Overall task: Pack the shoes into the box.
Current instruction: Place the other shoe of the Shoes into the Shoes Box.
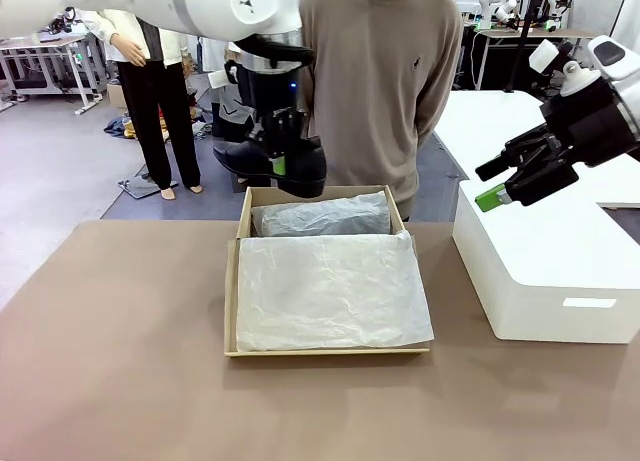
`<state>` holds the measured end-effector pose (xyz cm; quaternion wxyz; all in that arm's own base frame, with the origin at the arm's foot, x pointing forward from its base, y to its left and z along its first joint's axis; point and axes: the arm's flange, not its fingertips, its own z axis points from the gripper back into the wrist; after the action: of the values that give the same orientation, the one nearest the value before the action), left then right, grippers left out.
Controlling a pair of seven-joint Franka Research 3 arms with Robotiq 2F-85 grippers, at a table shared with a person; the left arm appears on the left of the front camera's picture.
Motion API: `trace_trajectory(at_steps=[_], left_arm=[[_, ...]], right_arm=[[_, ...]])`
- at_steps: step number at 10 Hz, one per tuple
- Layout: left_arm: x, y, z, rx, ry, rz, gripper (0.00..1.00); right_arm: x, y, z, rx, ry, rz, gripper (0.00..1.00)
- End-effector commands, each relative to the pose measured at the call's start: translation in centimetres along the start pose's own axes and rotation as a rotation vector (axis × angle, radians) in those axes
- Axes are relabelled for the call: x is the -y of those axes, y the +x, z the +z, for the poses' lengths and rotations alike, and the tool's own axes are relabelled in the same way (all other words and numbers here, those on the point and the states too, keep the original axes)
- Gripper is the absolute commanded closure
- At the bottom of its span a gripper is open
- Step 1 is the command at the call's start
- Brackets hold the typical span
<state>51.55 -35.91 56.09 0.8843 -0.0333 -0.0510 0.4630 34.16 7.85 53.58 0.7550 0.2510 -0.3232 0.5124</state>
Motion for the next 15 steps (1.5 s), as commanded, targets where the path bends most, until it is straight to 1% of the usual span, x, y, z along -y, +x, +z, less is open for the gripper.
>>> trace_trajectory(at_steps=[1,3,4,6,7,8,9,12,13,15], left_arm=[[2.0,-3.1,0.2,0.043,0.01,0.145,1.0],[3.4,-5.7,-0.4,0.039,0.014,0.269,1.0],[3.8,-6.6,-0.5,0.044,-0.004,0.323,1.0],[4.4,-8.4,-1.0,0.049,-0.015,0.385,1.0],[4.4,-8.9,-1.3,0.056,0.004,0.421,1.0],[4.2,-8.7,-1.4,0.055,0.022,0.392,1.0],[4.1,-8.5,-2.0,0.004,-0.02,0.341,1.0],[4.1,-8.5,-2.0,0.004,-0.02,0.341,1.0],[4.2,-8.8,-2.6,0.004,-0.015,0.34,1.0],[4.5,-9.0,-3.4,0.043,-0.04,0.436,1.0]], right_arm=[[0.3,0.1,-0.2,0.035,0.008,0.024,0.0],[0.3,0.1,-0.2,0.035,0.008,0.024,0.0],[0.3,0.1,-0.2,0.035,0.008,0.024,0.0],[0.3,0.1,-0.2,0.035,0.008,0.024,0.0],[0.3,0.1,-0.2,0.035,0.008,0.024,0.0],[0.3,0.1,-0.2,0.035,0.008,0.024,0.0],[0.3,0.1,-0.2,0.035,0.008,0.024,0.0],[0.3,0.1,-0.2,0.035,0.008,0.024,0.0],[0.3,0.1,-0.2,0.035,0.008,0.024,0.0],[0.3,0.1,-0.2,0.035,0.008,0.024,0.0]])
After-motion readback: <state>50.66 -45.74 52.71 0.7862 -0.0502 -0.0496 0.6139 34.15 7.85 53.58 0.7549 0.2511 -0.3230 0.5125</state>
